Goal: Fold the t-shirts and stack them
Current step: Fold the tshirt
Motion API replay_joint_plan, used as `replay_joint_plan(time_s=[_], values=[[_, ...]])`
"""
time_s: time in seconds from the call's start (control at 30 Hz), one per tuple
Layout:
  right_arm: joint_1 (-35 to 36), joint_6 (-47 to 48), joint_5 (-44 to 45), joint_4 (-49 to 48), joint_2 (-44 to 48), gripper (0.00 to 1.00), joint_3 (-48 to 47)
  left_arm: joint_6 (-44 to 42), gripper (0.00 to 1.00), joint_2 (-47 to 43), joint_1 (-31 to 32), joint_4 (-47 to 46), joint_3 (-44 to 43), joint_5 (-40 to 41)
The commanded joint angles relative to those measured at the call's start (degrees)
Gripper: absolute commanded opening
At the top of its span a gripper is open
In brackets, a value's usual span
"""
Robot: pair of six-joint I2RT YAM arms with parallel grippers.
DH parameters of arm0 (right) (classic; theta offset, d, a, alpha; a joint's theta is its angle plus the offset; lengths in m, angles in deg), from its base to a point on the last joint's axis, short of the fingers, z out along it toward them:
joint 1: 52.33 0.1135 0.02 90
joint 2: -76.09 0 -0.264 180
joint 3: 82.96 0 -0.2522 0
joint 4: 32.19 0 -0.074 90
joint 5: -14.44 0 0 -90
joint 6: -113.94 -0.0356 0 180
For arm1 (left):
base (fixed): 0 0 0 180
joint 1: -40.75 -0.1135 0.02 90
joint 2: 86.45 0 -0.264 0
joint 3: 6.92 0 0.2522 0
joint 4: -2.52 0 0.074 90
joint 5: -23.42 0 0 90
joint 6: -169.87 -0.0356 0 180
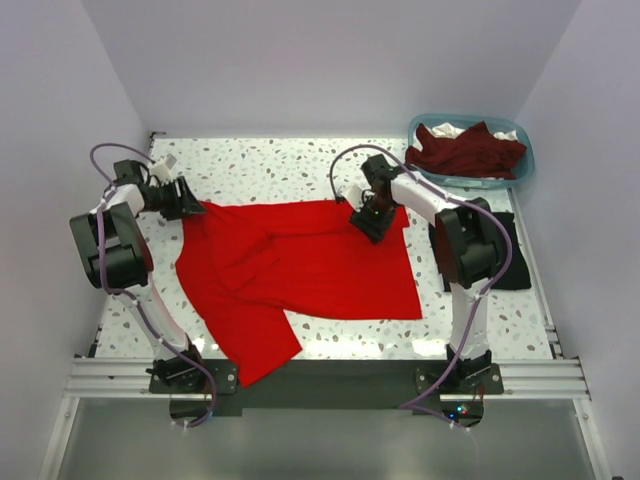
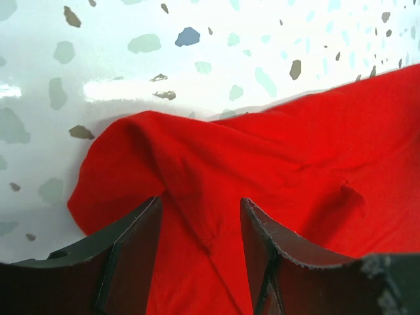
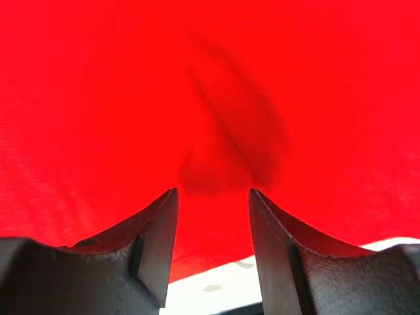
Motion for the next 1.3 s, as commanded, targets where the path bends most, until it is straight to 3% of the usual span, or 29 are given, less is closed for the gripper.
replay_joint_plan(time_s=[0.0, 0.3, 0.43, 0.53, 0.63, 0.9, 0.97, 1.2, 1.27], values=[[-0.8, -1.2, 3.6, -3.5, 2.9, 0.5, 0.1, 3.0, 0.56, 1.2, 1.7, -3.8, -1.5, -0.3], [-2.6, 0.2, 6.0, -3.8, 0.9, 0.52, -0.3, 6.6, 0.51, 3.0, 2.0, -6.1, -1.7, 2.1], [-2.8, 0.7, 7.5, -3.9, -0.2, 0.52, -0.1, 8.2, 0.35, 2.7, 1.4, -7.7, -1.7, 3.5], [-3.1, 1.1, 8.8, -4.1, -1.0, 0.52, 0.1, 8.7, 0.29, 2.7, 1.0, -8.4, -2.2, 5.9], [-3.4, 1.2, 8.7, -4.3, -1.4, 0.52, 0.2, 7.4, 0.46, 4.2, 1.0, -5.9, -4.1, 5.0], [-3.4, 1.3, 8.4, -3.9, -2.2, 0.52, -1.3, 7.7, 0.48, 5.3, 1.5, -6.1, -4.1, 4.7], [-3.4, 1.3, 8.5, -3.6, -2.4, 0.52, -1.9, 7.8, 0.43, 5.6, 1.6, -6.5, -4.2, 4.7], [-3.4, 2.3, 9.1, -3.3, -3.5, 0.52, -2.1, 10.1, 0.01, 3.1, 0.0, -10.6, -4.4, 4.6], [-3.4, 2.4, 10.2, -3.5, -3.9, 0.52, -2.1, 10.2, 0.0, 3.1, -0.4, -11.3, -5.5, 5.2]])
